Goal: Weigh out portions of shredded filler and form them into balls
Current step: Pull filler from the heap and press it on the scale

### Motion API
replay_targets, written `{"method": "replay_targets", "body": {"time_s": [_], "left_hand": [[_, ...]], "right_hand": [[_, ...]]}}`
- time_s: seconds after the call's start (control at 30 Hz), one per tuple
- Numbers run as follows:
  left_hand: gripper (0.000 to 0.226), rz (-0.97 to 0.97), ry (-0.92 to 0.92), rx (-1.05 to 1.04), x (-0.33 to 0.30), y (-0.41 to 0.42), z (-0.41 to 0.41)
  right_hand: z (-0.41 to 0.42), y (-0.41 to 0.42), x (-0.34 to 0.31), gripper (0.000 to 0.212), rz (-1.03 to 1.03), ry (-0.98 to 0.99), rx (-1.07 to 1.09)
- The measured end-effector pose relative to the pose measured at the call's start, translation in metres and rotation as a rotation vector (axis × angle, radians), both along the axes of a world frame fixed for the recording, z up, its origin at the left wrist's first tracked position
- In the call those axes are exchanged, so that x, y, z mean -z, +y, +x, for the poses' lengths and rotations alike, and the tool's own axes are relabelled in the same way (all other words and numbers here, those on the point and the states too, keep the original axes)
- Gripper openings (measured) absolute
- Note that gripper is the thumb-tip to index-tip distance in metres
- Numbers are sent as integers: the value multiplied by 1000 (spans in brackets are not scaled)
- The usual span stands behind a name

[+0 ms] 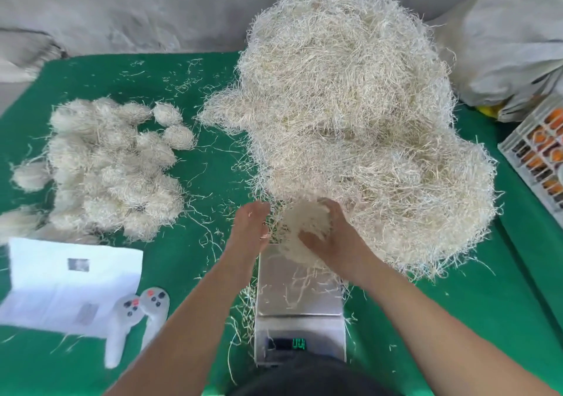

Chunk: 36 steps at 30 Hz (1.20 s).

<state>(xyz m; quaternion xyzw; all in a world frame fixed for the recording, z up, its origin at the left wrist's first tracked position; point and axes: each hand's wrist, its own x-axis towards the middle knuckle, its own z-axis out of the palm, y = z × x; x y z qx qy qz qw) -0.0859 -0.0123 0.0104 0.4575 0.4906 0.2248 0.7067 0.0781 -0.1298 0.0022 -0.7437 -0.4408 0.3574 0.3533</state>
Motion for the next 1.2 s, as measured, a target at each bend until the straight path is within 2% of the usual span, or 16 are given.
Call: {"method": "replay_targets", "body": {"time_s": [0.07,0.13,0.2,0.23,0.33,0.4,0.5,0.6,0.7,0.8,0.87,0.97,1.2], "left_hand": [[64,47,95,227,12,-21,1],[53,173,303,334,32,-36,0],[49,255,457,325,52,-39,-6],[55,269,539,324,58,-38,-10],[89,238,691,345,68,-31,-28],[95,219,702,222,68,-26,-40],[90,224,663,-3,65,-24,-52],[85,308,623,-53,61,-36,-59],[75,558,633,63,57,-47,-62],[65,862,657,318,55,-52,-56],[60,978,670,457,52,-54,-50],[55,1030,650,514,49,-58,-43],[49,980,589,416,48,-60,-46]], "right_hand": [[-17,-1,16,65,-91,-93,-156],[-23,-3,30,75,-172,-245,-246],[-18,-9,37,98,-304,-375,-293],[-14,-14,40,106,-364,-380,-298],[-2,-28,44,101,-433,-425,-299],[3,-34,42,89,-407,-426,-270],[3,-38,35,77,-297,-379,-183],[-3,-39,27,69,-173,-373,-119],[-12,-40,21,67,-125,-400,-162],[-20,-39,15,69,-111,-398,-188],[-26,-37,13,70,-109,-428,-221],[-31,-35,12,71,-117,-456,-243],[-31,-36,15,71,-148,-466,-245]]}}
